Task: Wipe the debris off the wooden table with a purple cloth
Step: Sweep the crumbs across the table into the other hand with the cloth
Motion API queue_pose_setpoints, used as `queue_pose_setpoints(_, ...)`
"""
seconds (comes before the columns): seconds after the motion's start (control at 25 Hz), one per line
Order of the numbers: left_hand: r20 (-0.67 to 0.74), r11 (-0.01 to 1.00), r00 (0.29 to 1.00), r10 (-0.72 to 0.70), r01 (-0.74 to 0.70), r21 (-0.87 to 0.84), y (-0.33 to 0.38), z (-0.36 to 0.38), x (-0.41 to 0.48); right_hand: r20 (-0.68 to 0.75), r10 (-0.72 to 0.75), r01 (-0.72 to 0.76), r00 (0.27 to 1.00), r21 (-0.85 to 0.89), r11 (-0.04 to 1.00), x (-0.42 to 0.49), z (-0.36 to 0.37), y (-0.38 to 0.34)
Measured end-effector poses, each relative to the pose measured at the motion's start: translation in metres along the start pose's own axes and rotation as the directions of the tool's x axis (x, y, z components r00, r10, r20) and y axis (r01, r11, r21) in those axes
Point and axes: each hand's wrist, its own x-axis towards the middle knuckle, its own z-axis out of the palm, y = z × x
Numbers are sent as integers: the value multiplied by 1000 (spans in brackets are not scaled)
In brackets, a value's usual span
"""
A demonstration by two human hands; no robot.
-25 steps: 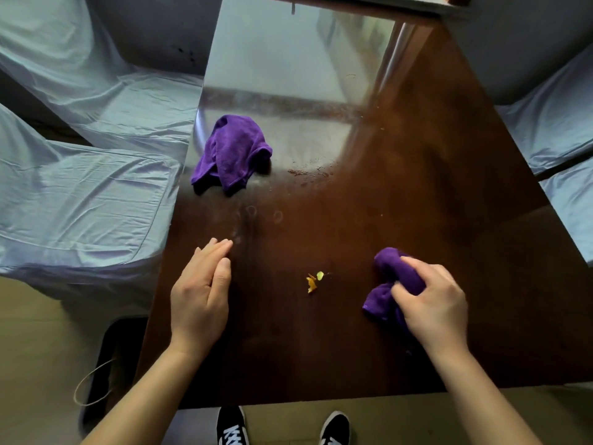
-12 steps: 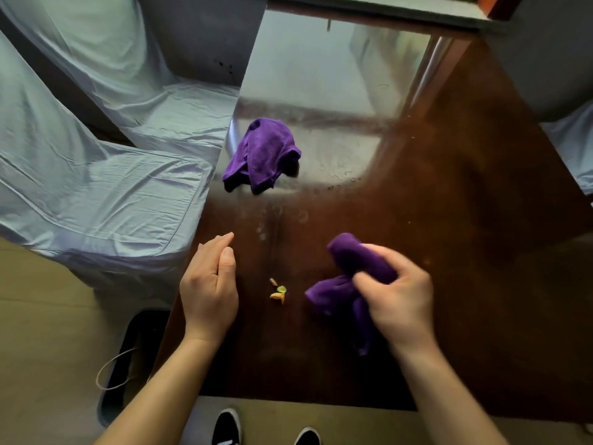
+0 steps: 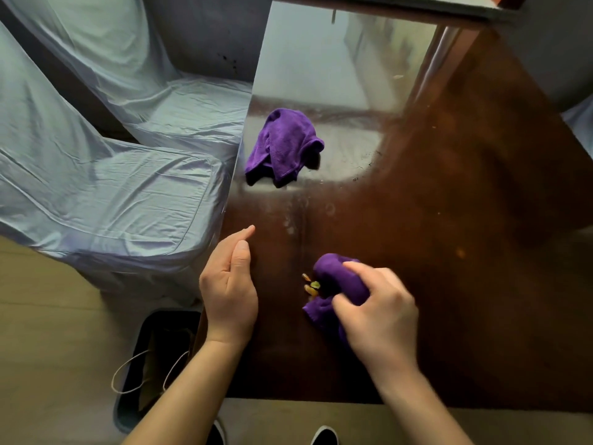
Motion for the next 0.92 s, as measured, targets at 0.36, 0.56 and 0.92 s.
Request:
queue_pose_setpoints(0.36,187,580,776,-603,587,-565,-21,-54,30,21,107,-109,994,252,961,18,-5,-3)
queue_pose_setpoints(0.56,287,487,749,-597,623,-612,-27,-58,18,-13,104,-104,995,2,995,16,-15,5)
queue_pose_setpoints(0.92,386,205,667,-637,630,-749,-36,-68,20,162,-100,65,982,204,977,-20,66,-86)
